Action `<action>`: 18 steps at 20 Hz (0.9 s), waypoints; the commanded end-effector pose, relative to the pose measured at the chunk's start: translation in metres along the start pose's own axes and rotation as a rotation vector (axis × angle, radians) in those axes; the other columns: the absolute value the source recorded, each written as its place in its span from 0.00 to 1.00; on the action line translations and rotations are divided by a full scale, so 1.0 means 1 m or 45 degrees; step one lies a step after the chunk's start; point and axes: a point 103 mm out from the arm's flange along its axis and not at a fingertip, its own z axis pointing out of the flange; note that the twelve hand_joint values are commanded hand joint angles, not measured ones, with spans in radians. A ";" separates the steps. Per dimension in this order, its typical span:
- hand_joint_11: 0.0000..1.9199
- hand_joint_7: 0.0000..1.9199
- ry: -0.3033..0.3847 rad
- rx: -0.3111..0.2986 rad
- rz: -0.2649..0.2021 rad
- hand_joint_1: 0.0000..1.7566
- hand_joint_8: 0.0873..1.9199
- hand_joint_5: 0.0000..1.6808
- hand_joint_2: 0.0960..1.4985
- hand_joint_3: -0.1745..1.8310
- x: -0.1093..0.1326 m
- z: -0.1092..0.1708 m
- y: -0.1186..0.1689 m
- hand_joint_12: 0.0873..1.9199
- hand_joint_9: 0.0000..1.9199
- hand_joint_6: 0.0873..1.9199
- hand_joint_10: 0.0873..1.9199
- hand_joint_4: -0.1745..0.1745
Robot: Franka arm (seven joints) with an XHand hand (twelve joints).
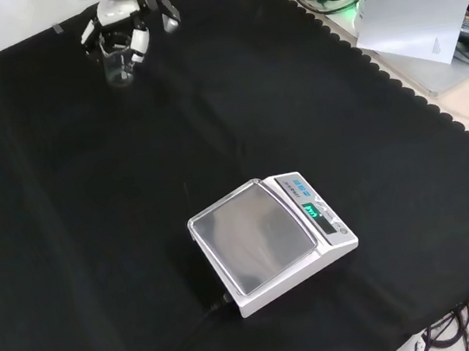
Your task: Put the beaker on the electronic balance.
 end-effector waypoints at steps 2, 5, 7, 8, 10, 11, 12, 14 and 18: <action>0.69 0.42 -0.006 -0.031 -0.023 0.69 0.77 0.45 0.61 0.39 0.011 -0.029 -0.014 0.65 0.69 0.75 0.66 0.00; 0.69 0.42 -0.007 -0.026 -0.031 0.69 0.77 0.45 0.60 0.39 0.016 -0.031 -0.018 0.65 0.69 0.75 0.66 0.00; 0.69 0.42 -0.001 -0.028 -0.048 0.69 0.77 0.45 0.60 0.40 0.026 -0.032 -0.021 0.65 0.69 0.75 0.66 0.00; 0.69 0.42 0.001 -0.027 -0.063 0.69 0.77 0.45 0.60 0.40 0.034 -0.033 -0.024 0.65 0.69 0.75 0.66 0.00; 0.69 0.42 -0.006 -0.022 -0.106 0.69 0.77 0.45 0.60 0.40 0.053 -0.033 -0.029 0.65 0.69 0.75 0.66 0.00; 0.69 0.42 -0.018 -0.021 -0.134 0.69 0.77 0.45 0.60 0.40 0.063 -0.033 -0.032 0.65 0.69 0.75 0.66 0.00; 0.69 0.42 -0.026 -0.018 -0.167 0.69 0.77 0.45 0.60 0.40 0.077 -0.033 -0.036 0.65 0.69 0.75 0.66 0.00; 0.69 0.42 -0.023 -0.004 -0.234 0.69 0.77 0.45 0.60 0.40 0.108 -0.031 -0.045 0.65 0.70 0.75 0.66 0.00; 0.69 0.42 -0.019 0.046 -0.388 0.69 0.77 0.45 0.59 0.41 0.180 -0.022 -0.072 0.65 0.70 0.75 0.65 0.00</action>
